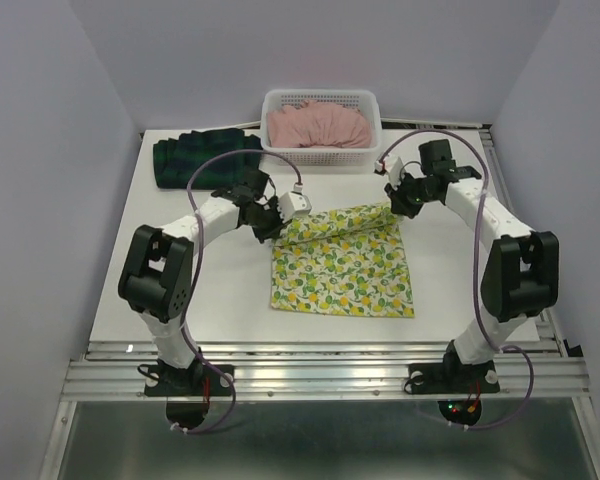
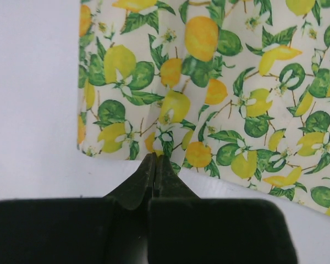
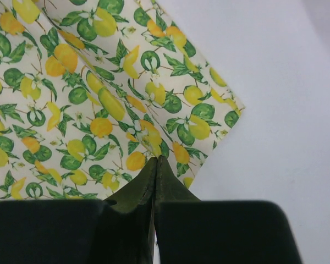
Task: Fold and stack the skirts
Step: Fold the skirt
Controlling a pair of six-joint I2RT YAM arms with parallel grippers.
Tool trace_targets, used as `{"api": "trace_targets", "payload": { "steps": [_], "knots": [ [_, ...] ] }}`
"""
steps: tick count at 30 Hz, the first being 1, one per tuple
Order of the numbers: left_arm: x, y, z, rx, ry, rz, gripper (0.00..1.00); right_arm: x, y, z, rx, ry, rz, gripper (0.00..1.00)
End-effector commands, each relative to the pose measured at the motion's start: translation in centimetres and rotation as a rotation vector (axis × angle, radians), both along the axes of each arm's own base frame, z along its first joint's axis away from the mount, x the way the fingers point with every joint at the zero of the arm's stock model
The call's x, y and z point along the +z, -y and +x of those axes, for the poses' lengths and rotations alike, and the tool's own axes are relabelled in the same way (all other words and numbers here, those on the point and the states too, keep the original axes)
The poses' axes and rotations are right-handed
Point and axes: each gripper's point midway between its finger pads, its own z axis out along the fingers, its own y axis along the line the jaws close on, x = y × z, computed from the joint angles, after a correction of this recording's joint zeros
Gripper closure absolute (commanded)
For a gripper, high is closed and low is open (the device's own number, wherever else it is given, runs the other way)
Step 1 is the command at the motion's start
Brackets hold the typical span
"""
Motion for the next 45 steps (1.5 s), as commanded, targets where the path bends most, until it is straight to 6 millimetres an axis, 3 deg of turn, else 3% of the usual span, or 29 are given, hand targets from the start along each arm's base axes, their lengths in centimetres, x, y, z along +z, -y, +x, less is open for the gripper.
{"api": "trace_targets", "payload": {
  "steps": [1,5,6,9,13,14,16,17,18,19,20,21,23,25,28,32,38,41,45],
  "knots": [
    [6.5,0.5,2.4,0.008,0.125,-0.056,1.00,5.7,0.2,0.4,0.005,0.119,-0.001,0.99],
    [9.7,-0.2,0.4,-0.032,0.171,-0.067,1.00,6.9,0.5,-2.2,0.020,0.116,-0.006,0.99],
    [9.5,-0.6,-0.6,-0.065,0.156,-0.048,1.00,8.1,0.7,-2.9,0.030,0.149,-0.013,0.99],
    [9.2,-1.6,-3.7,-0.132,0.129,-0.022,1.00,8.4,0.7,-5.9,0.063,0.133,-0.016,0.99],
    [8.6,-2.5,-7.7,-0.206,0.099,-0.008,1.00,6.9,0.5,-10.9,0.125,0.052,0.000,0.99],
    [8.0,-2.7,-9.2,-0.228,0.085,0.001,1.00,5.3,0.6,-12.3,0.130,0.007,-0.002,0.99],
    [6.2,-2.8,-11.3,-0.263,0.058,0.028,1.00,4.1,0.7,-13.7,0.138,-0.002,-0.006,0.99],
    [6.2,-2.8,-11.0,-0.257,0.071,0.032,0.95,3.2,0.8,-14.3,0.138,-0.018,-0.007,0.99],
    [4.6,-2.7,-12.2,-0.278,0.050,0.048,0.88,1.3,0.5,-15.6,0.154,-0.063,0.001,0.99],
    [3.8,-2.7,-12.6,-0.284,0.043,0.060,0.71,0.6,0.1,-16.3,0.170,-0.081,0.008,0.97],
    [2.0,-2.9,-14.1,-0.305,0.000,0.081,0.61,-0.2,-0.2,-16.8,0.183,-0.099,0.011,0.88],
    [1.4,-2.8,-14.4,-0.311,-0.004,0.083,0.56,-1.5,-0.4,-18.0,0.201,-0.140,0.017,0.82],
    [0.5,-3.1,-15.7,-0.333,-0.029,0.089,0.50,-1.9,-0.6,-19.0,0.218,-0.169,0.031,0.69],
    [1.1,-3.1,-16.0,-0.338,-0.020,0.081,0.45,-1.6,-0.5,-19.4,0.219,-0.171,0.032,0.50],
    [3.9,-2.5,-15.7,-0.333,0.048,0.031,0.42,0.4,-0.5,-18.2,0.167,-0.099,0.041,0.36],
    [5.3,-1.6,-14.5,-0.280,0.065,-0.003,0.44,2.4,-1.7,-16.3,0.100,-0.079,0.111,0.38],
    [5.9,1.8,-9.3,-0.059,0.118,-0.091,0.48,-1.6,-3.0,-13.4,-0.042,-0.284,0.138,0.54],
    [5.4,2.7,-8.1,0.005,0.094,-0.100,0.52,-3.5,-3.5,-12.5,-0.100,-0.329,0.147,0.57],
    [2.5,3.6,-7.6,0.023,0.043,-0.052,0.55,-6.6,-3.6,-11.9,-0.160,-0.384,0.104,0.58]
  ]
}}
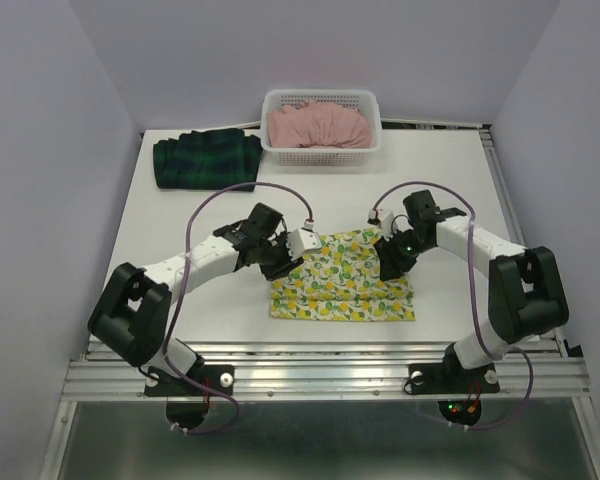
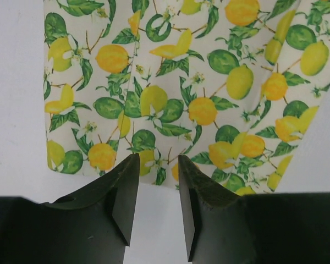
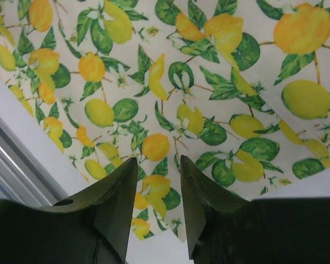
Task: Fold and stack the skirts
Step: Fold the skirt
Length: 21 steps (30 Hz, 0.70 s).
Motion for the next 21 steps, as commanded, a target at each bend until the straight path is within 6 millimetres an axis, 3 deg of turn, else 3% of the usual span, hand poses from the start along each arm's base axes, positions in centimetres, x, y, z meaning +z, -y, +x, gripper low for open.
{"api": "trace_targets", "payload": {
  "steps": [1,3,7,9,10,11,13,14,15,17,18,21],
  "knots": [
    [-0.2,1.7,1.6,0.068,0.021,-0.015,0.57,-1.1,-1.0,3.4,-0.088,0.050,-0.010,0.58],
    [-2.1,1.3,1.1,0.060,-0.007,0.027,0.59,-3.1,-0.7,4.3,-0.104,0.019,-0.048,0.59],
    [-4.5,0.0,-0.8,0.038,-0.059,0.091,0.68,-4.9,-1.0,7.7,-0.130,0.021,-0.086,0.61],
    [-5.2,-0.7,-1.9,0.033,-0.084,0.109,0.70,-4.4,-2.1,10.2,-0.124,0.061,-0.071,0.61],
    [-5.4,-0.9,-2.4,0.033,-0.097,0.112,0.72,-5.7,-2.6,10.7,-0.113,0.041,-0.079,0.61],
    [-5.6,-1.0,-3.1,0.028,-0.110,0.113,0.72,-4.8,-3.3,12.8,-0.116,0.080,-0.062,0.61],
    [-5.9,-1.1,-4.2,0.011,-0.134,0.121,0.73,-5.8,-5.5,13.7,-0.091,0.063,-0.050,0.61],
    [-5.7,-0.9,-4.4,0.004,-0.120,0.125,0.73,-5.5,-6.5,14.4,-0.084,0.073,-0.036,0.61],
    [-5.7,-0.6,-5.1,-0.017,-0.117,0.132,0.73,-4.0,-8.1,16.1,-0.090,0.104,0.005,0.62],
    [-4.8,0.3,-5.0,-0.029,-0.098,0.113,0.73,-3.2,-10.0,17.2,-0.091,0.126,0.041,0.62],
    [-4.2,0.8,-5.0,-0.032,-0.089,0.099,0.73,-1.4,-11.4,18.4,-0.110,0.163,0.083,0.62],
    [-2.0,3.3,-4.6,-0.029,-0.102,0.027,0.72,2.8,-11.9,20.7,-0.168,0.262,0.123,0.61]
  ]
}}
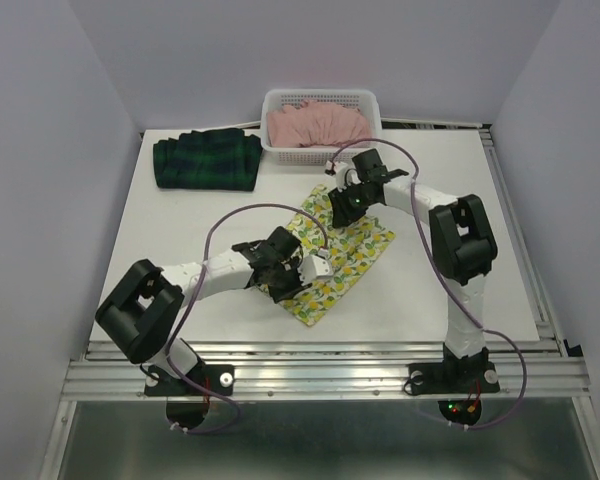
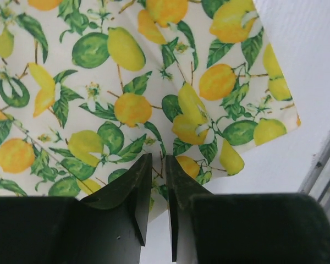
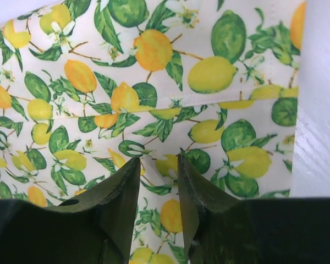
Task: Fold and stack the skirts
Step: Fold the skirt
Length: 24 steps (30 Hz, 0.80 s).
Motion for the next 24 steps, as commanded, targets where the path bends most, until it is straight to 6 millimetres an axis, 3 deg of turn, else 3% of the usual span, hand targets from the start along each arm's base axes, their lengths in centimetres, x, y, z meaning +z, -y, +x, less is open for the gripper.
{"api": "trace_targets", "payload": {
  "steps": [1,2,3,5,6,7,8,10,11,12,14,17,21,24],
  "knots": [
    [3.7,3.2,-0.4,0.011,-0.039,-0.104,0.72,6.5,-0.9,4.8,-0.141,0.166,0.058,0.59],
    [4.5,4.0,-0.2,0.029,-0.053,-0.131,0.71,7.7,-0.3,5.1,-0.183,0.174,0.073,0.59],
    [6.2,5.5,0.7,0.090,-0.066,-0.181,0.71,10.5,0.6,5.2,-0.230,0.207,0.104,0.59],
    [7.8,6.8,1.7,0.132,-0.066,-0.224,0.68,11.6,3.9,5.0,-0.365,0.159,0.161,0.59],
    [9.8,7.8,3.0,0.151,-0.026,-0.274,0.68,14.0,5.2,4.4,-0.403,0.179,0.201,0.59],
    [10.8,8.4,3.6,0.206,-0.024,-0.311,0.68,14.8,7.5,4.4,-0.478,0.155,0.249,0.59],
    [12.0,8.7,5.0,0.257,0.022,-0.332,0.68,13.2,8.9,3.1,-0.516,0.107,0.247,0.59],
    [13.5,9.8,6.7,0.332,0.051,-0.394,0.67,14.0,10.5,1.5,-0.564,0.091,0.287,0.59],
    [12.9,10.0,7.7,0.371,0.070,-0.373,0.66,13.6,11.0,0.9,-0.586,0.082,0.285,0.59],
    [13.9,10.7,9.0,0.395,0.099,-0.391,0.66,11.5,11.5,-0.5,-0.619,0.030,0.275,0.59],
    [13.5,11.4,10.6,0.444,0.126,-0.364,0.67,10.7,11.7,-1.9,-0.644,0.014,0.284,0.60],
    [11.9,14.1,13.3,0.440,0.092,-0.299,0.67,7.3,12.7,-3.3,-0.720,-0.056,0.277,0.62],
    [10.1,15.4,14.6,0.430,0.089,-0.248,0.67,3.6,13.7,-4.2,-0.806,-0.200,0.307,0.63],
    [9.0,16.1,15.6,0.438,0.122,-0.217,0.67,1.9,14.1,-4.3,-0.854,-0.276,0.381,0.64]
  ]
}}
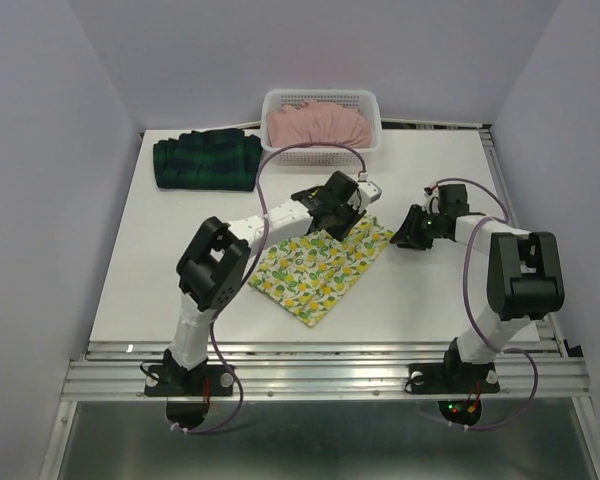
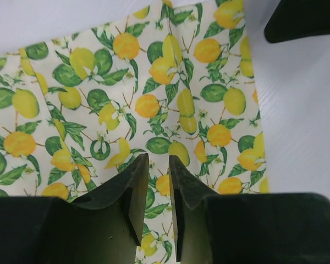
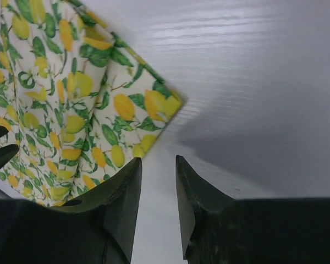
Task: Fold and stack the skirts
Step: Fold the skirt
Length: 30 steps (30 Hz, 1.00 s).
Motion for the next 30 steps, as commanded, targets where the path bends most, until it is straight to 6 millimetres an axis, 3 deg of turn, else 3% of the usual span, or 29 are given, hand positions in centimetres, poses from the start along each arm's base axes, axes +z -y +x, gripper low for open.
{"api": "trace_targets", "payload": {
  "steps": [1,6,15,21,30],
  "knots": [
    [1.3,0.9,1.1,0.018,0.048,0.027,0.68,-0.4,0.4,1.2,-0.095,0.007,0.132,0.64],
    [0.0,1.8,1.0,-0.023,0.049,0.059,0.67,-2.6,0.0,-0.2,-0.110,-0.050,0.167,0.64],
    [-1.8,2.2,0.5,-0.043,0.017,0.081,0.65,-5.0,-0.3,-1.0,-0.113,-0.097,0.185,0.69],
    [-2.8,2.5,-0.1,-0.060,-0.006,0.090,0.65,-6.0,-0.5,-0.7,-0.114,-0.127,0.200,0.79],
    [-3.7,2.9,0.0,-0.063,-0.026,0.091,0.69,-6.5,-0.6,-0.9,-0.114,-0.140,0.203,0.84]
  ]
}}
